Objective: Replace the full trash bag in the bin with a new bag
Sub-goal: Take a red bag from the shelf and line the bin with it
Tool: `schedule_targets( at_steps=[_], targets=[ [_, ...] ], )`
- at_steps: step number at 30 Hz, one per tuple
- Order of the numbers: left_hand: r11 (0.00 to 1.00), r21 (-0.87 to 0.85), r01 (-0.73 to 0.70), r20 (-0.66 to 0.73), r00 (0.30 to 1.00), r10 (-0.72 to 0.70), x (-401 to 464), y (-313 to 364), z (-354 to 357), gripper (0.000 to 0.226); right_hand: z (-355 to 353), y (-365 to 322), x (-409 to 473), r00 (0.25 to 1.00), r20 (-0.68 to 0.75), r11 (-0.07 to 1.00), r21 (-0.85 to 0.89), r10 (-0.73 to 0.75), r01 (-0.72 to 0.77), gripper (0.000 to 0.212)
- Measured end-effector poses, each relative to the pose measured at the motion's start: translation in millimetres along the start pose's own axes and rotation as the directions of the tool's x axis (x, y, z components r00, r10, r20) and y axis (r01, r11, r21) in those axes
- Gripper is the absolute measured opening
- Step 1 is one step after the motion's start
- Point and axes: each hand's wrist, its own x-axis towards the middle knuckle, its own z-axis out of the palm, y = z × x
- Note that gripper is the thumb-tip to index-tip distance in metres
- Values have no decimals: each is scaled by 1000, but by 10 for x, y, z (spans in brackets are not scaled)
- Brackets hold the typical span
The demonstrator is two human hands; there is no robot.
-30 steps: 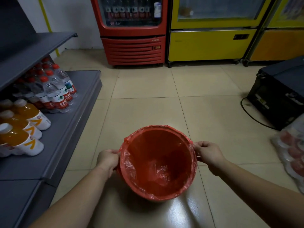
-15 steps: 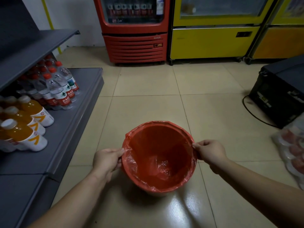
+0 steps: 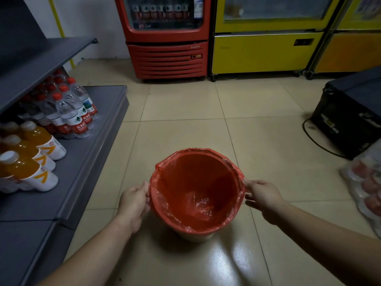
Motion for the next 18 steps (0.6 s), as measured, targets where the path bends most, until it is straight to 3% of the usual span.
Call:
schedule_targets(
  at_steps=[4, 9, 14, 18],
  targets=[
    [988, 146, 45, 98, 993, -60, -339, -93, -90, 29, -46, 126, -194, 999, -39, 984, -176, -31, 24, 31],
    [992, 116, 58, 1, 998, -59, -395, -53, -28, 12, 25, 103, -238, 989, -93, 958, -271, -119, 90, 28],
    [996, 18, 87, -69, 994, -86, -316, -144, -39, 16, 60, 172, -202, 981, -159, 976, -202, -112, 79, 28],
    [997, -54, 53, -67, 996, -56, -245, -248, -47, 12, 83, 321, -155, 996, -92, 993, 118, -10, 21, 26]
  ],
)
